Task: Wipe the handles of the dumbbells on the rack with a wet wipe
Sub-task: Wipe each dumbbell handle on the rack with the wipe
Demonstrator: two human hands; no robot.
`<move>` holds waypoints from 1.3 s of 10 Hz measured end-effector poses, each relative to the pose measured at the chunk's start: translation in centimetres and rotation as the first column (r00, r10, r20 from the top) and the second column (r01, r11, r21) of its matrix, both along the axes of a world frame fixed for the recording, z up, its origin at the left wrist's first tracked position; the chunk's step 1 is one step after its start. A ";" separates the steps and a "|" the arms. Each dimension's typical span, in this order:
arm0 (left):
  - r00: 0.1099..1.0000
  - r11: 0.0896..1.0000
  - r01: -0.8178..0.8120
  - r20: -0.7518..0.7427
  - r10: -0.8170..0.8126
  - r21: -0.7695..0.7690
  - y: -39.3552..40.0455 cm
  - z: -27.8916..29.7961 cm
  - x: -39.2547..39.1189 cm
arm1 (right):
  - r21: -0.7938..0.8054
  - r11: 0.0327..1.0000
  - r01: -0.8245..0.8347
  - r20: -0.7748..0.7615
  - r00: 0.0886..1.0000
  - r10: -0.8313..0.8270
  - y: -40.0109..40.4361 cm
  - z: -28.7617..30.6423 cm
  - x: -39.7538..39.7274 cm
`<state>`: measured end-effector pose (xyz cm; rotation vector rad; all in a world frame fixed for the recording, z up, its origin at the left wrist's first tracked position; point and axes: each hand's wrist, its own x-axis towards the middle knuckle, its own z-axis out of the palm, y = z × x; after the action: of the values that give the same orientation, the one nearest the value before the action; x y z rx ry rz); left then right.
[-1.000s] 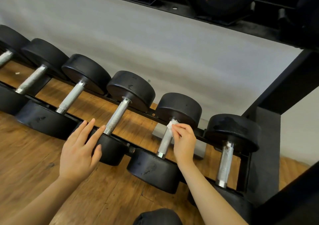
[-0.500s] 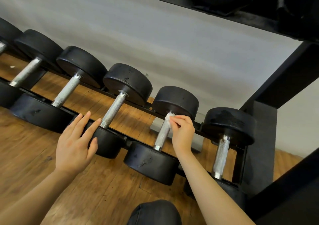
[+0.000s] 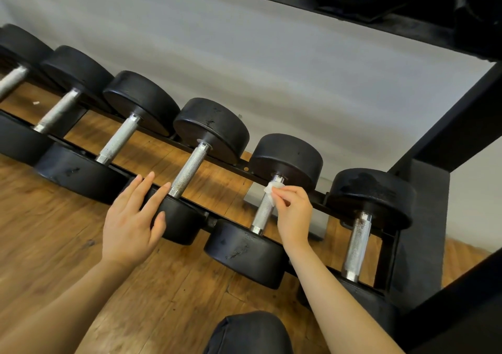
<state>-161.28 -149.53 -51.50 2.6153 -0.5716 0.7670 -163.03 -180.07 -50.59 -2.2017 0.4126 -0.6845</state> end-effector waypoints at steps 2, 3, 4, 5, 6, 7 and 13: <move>1.000 1.000 -0.011 -0.020 0.011 0.007 0.0 -0.1 0.0 | -0.072 0.996 -0.047 -0.033 0.998 0.044 -0.5 0.9 0.7; 1.000 1.000 -0.015 -0.019 0.015 0.005 -0.1 0.0 -0.1 | -0.062 0.997 -0.036 -0.031 0.999 0.034 0.2 0.7 0.3; 1.000 1.000 -0.024 -0.019 0.024 0.002 -0.2 0.1 -0.2 | -0.118 0.988 -0.101 -0.080 0.993 0.092 0.4 0.0 -0.4; 1.000 1.000 -0.025 -0.018 0.025 0.006 -0.1 0.1 -0.2 | -0.116 0.988 -0.097 -0.075 0.993 0.088 -0.2 0.3 0.1; 0.999 1.000 -0.018 -0.029 0.018 0.000 -0.1 0.0 -0.1 | -0.054 0.998 -0.016 -0.027 1.000 0.015 -0.4 0.6 0.1; 0.999 1.000 -0.021 -0.031 0.021 -0.006 -0.1 0.0 -0.1 | -0.069 0.995 -0.076 -0.050 0.996 0.073 -0.3 0.1 -0.7; 0.999 1.000 -0.021 -0.033 0.021 -0.004 -0.1 0.1 -0.2 | -0.035 0.994 -0.105 -0.031 0.994 0.104 -0.4 0.5 -0.9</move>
<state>-161.51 -149.60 -51.44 2.6291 -0.5341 0.7294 -163.94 -180.48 -50.12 -2.2525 0.2995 -0.6085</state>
